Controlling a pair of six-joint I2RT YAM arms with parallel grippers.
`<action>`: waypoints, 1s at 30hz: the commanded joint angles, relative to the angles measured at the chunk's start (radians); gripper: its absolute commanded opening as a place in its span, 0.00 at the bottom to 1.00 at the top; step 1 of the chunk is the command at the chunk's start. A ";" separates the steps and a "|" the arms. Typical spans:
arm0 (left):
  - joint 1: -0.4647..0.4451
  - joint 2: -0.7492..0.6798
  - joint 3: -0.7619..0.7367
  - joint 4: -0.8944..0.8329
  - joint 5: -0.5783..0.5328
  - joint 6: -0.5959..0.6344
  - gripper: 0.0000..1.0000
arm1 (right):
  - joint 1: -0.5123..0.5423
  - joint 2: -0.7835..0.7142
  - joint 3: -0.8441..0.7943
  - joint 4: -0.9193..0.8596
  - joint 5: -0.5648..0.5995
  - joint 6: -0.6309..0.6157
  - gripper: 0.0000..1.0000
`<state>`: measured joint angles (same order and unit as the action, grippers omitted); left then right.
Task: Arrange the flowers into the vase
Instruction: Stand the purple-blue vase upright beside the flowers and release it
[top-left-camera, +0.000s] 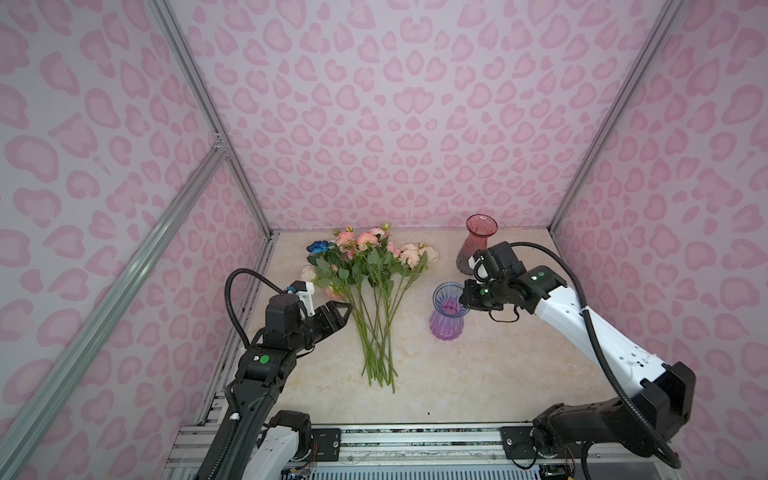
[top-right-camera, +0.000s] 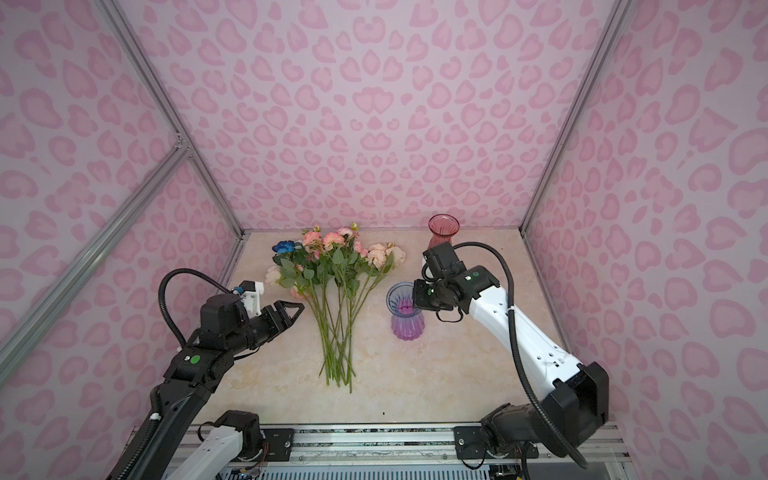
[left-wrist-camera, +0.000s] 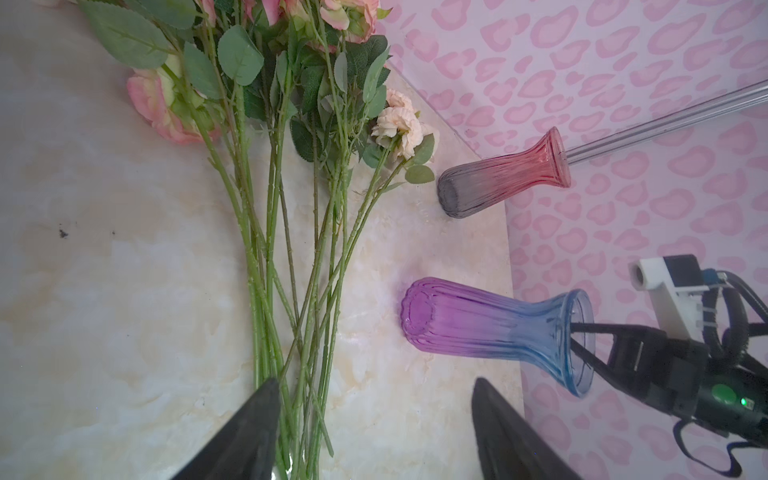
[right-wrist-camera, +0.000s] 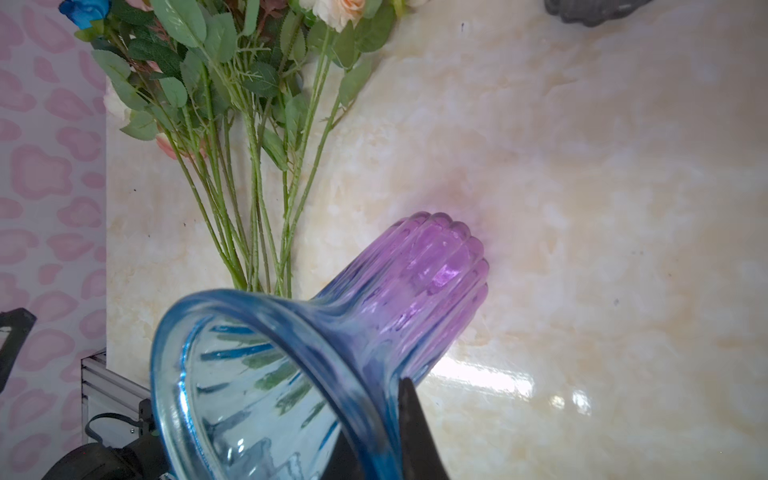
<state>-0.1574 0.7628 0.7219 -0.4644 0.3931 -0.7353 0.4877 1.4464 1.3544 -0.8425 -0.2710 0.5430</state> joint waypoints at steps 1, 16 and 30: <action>-0.001 0.008 0.014 -0.009 0.003 0.014 0.74 | -0.020 0.115 0.094 0.094 -0.099 -0.041 0.00; -0.001 0.030 0.046 -0.025 0.013 0.030 0.74 | -0.058 0.277 0.339 -0.082 -0.124 -0.070 0.00; 0.000 0.057 0.055 -0.014 0.039 0.033 0.75 | -0.045 0.299 0.330 -0.141 -0.142 -0.100 0.11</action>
<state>-0.1574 0.8146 0.7647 -0.4839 0.4175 -0.7124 0.4431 1.7393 1.6768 -0.9787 -0.3931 0.4667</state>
